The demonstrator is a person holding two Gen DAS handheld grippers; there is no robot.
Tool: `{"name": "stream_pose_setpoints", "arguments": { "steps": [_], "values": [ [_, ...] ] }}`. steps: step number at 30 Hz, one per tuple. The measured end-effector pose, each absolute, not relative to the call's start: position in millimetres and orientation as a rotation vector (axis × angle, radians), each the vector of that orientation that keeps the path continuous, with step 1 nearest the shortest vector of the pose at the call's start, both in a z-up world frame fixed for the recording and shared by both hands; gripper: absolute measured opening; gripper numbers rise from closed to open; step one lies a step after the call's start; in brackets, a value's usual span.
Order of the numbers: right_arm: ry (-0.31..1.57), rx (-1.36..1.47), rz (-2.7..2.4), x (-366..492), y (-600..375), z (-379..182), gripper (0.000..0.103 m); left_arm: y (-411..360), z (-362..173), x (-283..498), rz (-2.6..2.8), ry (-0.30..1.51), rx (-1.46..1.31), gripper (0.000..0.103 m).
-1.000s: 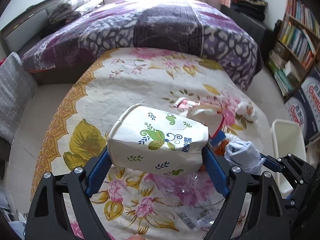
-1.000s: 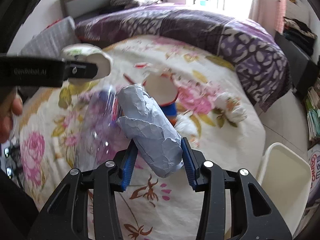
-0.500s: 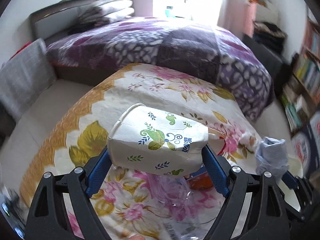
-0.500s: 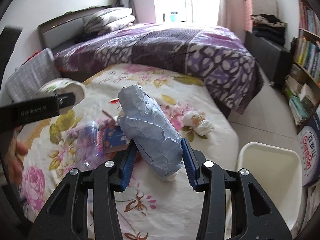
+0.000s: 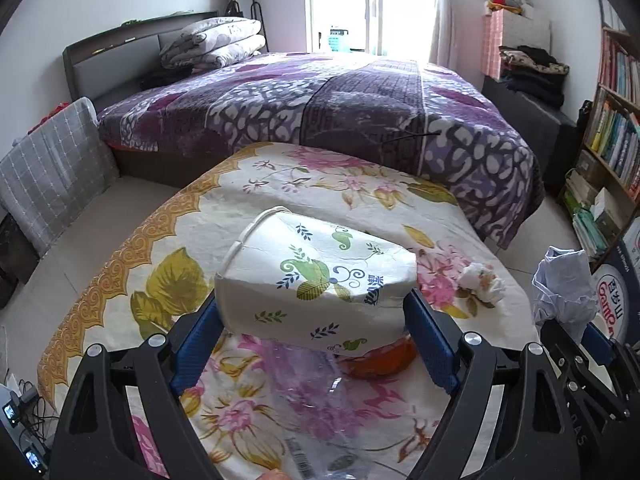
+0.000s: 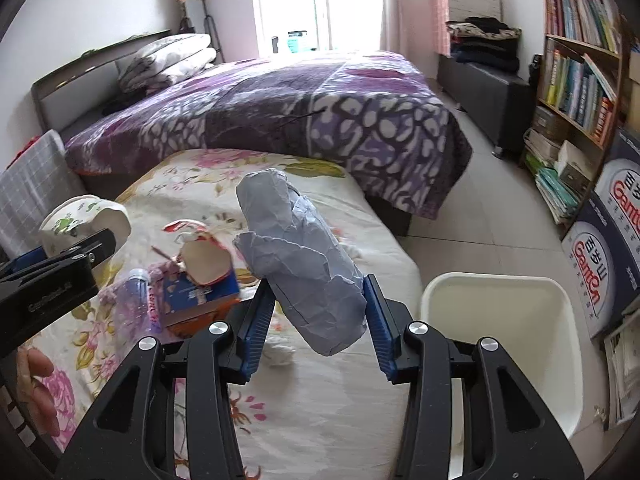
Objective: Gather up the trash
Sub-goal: 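Carry the crumpled paper over the bin and release it with the right tool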
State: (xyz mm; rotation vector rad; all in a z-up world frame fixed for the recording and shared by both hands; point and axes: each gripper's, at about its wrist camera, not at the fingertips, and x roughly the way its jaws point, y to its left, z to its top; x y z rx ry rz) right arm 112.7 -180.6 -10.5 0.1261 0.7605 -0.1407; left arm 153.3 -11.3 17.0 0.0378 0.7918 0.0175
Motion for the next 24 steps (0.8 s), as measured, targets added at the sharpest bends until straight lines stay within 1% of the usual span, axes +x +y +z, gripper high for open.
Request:
{"name": "stream_pose_setpoints", "arguments": {
  "steps": [17,24],
  "values": [
    [0.759,0.185,-0.260,91,-234,-4,0.044,-79,21,138,-0.081,0.784,0.097,0.084],
    [0.792,0.226,-0.343,81,-265,-8,0.044,-108,18,133,-0.128,0.794,0.119,0.084]
  ]
}}
